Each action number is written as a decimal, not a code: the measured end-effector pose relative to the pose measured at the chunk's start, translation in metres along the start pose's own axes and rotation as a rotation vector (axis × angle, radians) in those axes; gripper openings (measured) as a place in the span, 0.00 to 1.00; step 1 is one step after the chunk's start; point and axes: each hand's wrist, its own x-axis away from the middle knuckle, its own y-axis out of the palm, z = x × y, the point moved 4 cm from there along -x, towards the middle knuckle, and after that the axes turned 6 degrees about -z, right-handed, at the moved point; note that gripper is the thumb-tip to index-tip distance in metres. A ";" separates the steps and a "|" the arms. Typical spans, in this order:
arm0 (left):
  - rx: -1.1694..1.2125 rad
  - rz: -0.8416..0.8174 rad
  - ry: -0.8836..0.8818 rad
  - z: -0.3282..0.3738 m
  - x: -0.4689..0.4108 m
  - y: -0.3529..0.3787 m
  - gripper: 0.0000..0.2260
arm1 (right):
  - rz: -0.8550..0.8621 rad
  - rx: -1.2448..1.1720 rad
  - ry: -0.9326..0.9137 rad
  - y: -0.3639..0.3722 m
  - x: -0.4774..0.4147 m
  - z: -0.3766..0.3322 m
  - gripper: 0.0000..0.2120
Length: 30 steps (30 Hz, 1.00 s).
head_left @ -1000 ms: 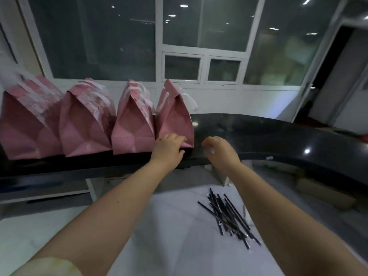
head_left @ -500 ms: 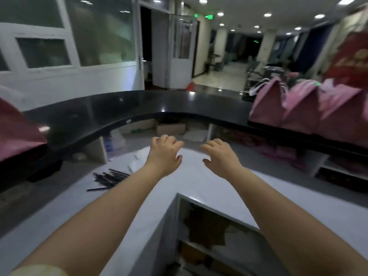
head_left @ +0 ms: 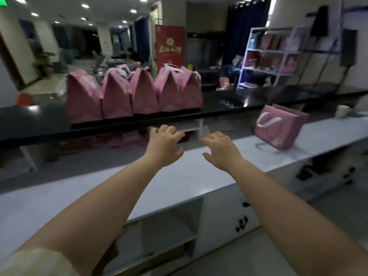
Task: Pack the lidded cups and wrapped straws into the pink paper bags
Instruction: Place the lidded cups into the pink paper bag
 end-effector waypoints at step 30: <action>0.305 0.042 0.415 0.548 -0.486 0.157 0.19 | 0.001 0.034 0.512 0.020 0.099 0.669 0.15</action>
